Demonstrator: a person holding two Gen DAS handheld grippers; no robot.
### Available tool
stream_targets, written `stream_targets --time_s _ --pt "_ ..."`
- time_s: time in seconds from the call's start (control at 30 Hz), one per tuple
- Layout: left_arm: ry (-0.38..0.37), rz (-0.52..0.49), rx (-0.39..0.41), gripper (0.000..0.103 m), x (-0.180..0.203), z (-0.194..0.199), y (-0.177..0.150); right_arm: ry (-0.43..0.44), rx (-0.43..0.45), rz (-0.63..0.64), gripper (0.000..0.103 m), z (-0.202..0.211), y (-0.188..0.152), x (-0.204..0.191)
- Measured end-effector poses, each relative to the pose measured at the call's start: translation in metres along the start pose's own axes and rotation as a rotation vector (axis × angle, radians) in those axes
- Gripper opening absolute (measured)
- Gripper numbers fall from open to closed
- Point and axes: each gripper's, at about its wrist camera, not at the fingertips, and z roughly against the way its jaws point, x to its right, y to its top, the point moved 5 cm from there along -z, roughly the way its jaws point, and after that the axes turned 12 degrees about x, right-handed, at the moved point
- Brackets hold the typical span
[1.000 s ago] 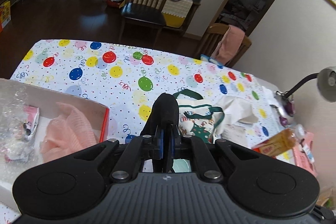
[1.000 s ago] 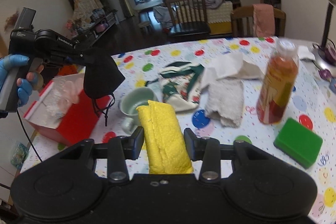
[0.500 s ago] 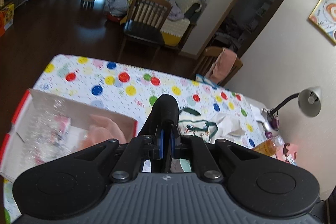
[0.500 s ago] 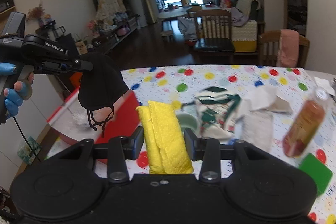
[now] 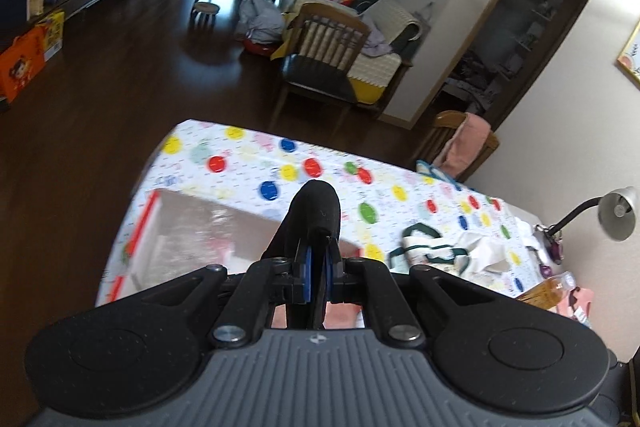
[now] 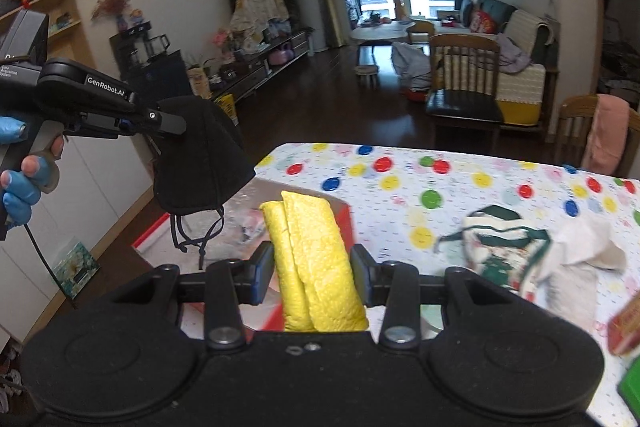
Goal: Organize soft objects
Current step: 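Carry the black mask and yellow cloth with both tools into the box, then open both tools to drop the mask and yellow cloth into the box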
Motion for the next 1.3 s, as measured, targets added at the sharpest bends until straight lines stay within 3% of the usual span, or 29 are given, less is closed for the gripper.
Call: stream_targets --time_s 0.43,0.8,1.3 --pt "0.075 -0.010 -0.101 0.006 -0.085 -0.019 -0.025 0.029 -0.124 0.035 0.041 -0.077 -0.023 -0.064" --pt "0.078 -0.109 -0.167 0.006 -0.099 -0.055 -0.061 0.016 -0.228 0.099 0.041 -0.135 -0.059 -0.097" --pt "0.084 -0.235 -0.255 0.006 -0.106 -0.079 -0.099 -0.029 -0.344 0.108 0.041 -0.176 -0.096 -0.094"
